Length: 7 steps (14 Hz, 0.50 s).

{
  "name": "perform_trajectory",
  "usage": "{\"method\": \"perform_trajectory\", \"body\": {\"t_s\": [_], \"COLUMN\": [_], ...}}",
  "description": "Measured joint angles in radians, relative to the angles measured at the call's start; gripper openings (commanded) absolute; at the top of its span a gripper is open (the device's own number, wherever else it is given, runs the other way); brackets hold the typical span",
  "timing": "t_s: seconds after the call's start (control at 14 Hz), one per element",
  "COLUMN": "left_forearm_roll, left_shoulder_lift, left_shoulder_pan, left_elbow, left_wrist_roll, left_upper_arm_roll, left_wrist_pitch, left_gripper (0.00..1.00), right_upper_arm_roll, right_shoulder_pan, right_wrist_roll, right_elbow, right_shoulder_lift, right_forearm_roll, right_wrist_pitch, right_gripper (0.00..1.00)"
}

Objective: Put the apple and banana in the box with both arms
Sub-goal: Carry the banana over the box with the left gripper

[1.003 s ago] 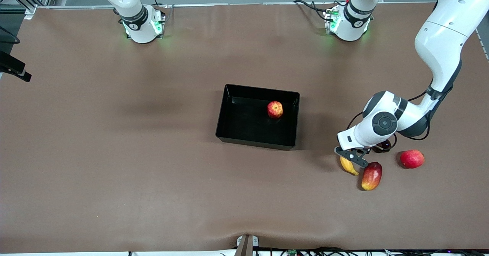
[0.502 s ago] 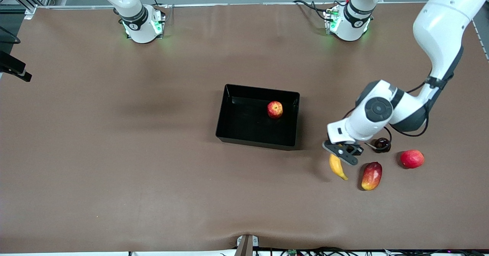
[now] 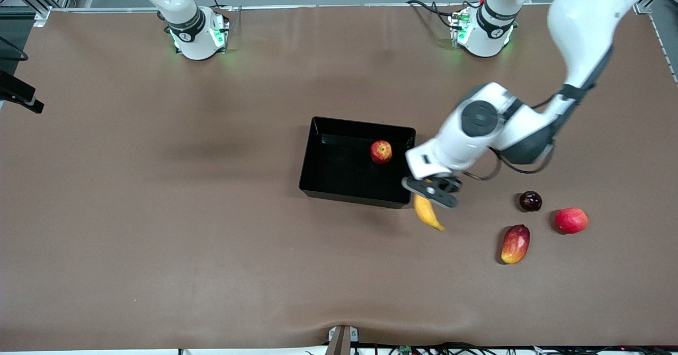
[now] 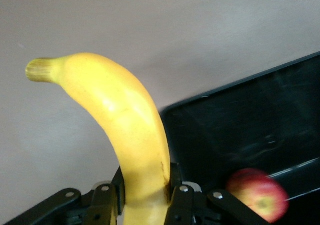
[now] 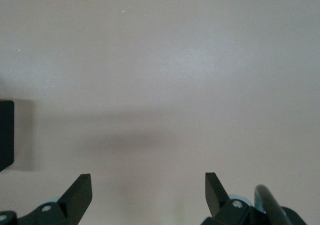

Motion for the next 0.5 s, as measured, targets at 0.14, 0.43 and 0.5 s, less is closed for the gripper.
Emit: {"method": "perform_trajectory", "body": {"t_s": [0.14, 0.43, 0.5], "left_forearm_roll": [0.0, 0.0, 0.0], "left_shoulder_lift": [0.0, 0.012, 0.018], "left_shoulder_pan": [-0.084, -0.211, -0.25], "left_elbow": [0.018, 0.043, 0.053], "left_wrist_roll": [-0.1, -0.25, -0.271], "left_upper_arm_roll": [0.001, 0.015, 0.036], "left_wrist_pitch": [0.0, -0.001, -0.001], "left_gripper": [0.0, 0.0, 0.0], "right_upper_arm_roll": [0.0, 0.0, 0.0], "right_shoulder_pan": [0.0, 0.0, 0.0], "right_wrist_roll": [0.0, 0.0, 0.0], "right_elbow": [0.0, 0.0, 0.0], "right_shoulder_lift": [0.0, 0.0, 0.0], "right_forearm_roll": [0.0, 0.0, 0.0], "right_wrist_pitch": [0.0, 0.0, 0.0], "right_gripper": [1.0, 1.0, 1.0]}}
